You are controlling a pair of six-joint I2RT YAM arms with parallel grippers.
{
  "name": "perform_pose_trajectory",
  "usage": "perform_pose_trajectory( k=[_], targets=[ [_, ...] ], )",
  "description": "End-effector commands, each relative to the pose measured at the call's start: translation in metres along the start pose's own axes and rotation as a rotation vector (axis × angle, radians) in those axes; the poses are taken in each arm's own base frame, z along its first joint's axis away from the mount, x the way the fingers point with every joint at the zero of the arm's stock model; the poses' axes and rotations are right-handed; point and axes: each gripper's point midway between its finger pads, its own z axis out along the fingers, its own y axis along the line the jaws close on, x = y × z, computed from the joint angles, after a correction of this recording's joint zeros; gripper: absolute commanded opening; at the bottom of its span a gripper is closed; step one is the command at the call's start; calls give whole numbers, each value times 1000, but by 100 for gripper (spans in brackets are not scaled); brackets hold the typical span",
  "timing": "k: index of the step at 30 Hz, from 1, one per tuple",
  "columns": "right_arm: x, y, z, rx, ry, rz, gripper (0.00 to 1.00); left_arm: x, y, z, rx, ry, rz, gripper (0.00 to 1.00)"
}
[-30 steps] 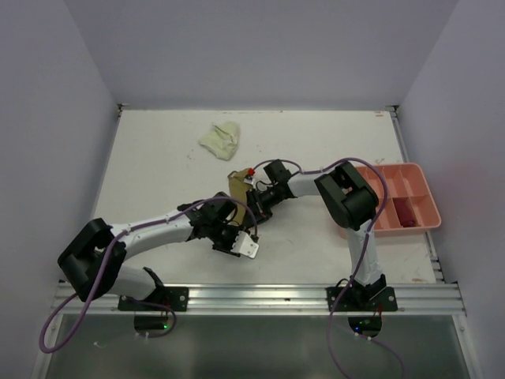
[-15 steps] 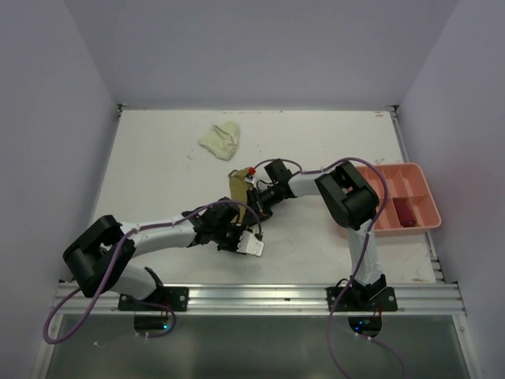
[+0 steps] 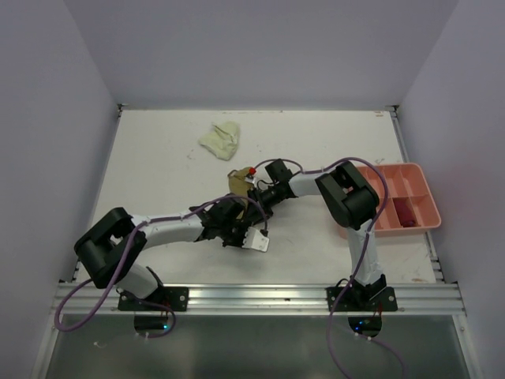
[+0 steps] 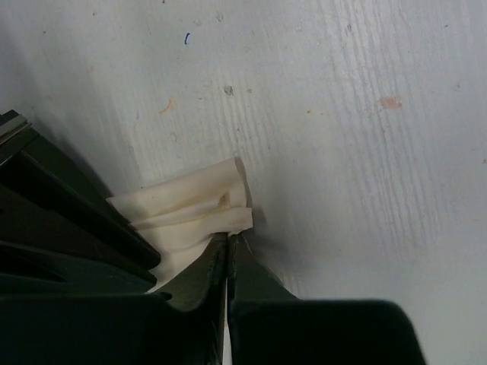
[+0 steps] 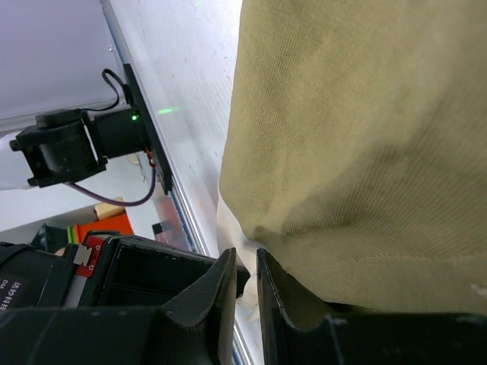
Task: Roll the underwear
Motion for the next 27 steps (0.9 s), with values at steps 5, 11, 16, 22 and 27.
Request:
perform_pose_trajectory(
  k=[5, 11, 16, 22, 27],
  targets=[
    [-36, 24, -40, 0, -99, -141, 32, 6, -56, -10, 277, 25, -122, 0],
    [-63, 50, -102, 37, -164, -330, 51, -15, -60, -21, 443, -56, -235, 0],
    [-49, 55, -132, 145, -148, -492, 55, -22, -43, -27, 584, -108, -413, 0],
    [2, 53, -156, 261, -150, -713, 53, -11, 3, -26, 696, -217, -637, 0],
    [33, 62, -174, 354, -162, -877, 42, 10, 16, -10, 749, -230, -755, 0]
  ],
)
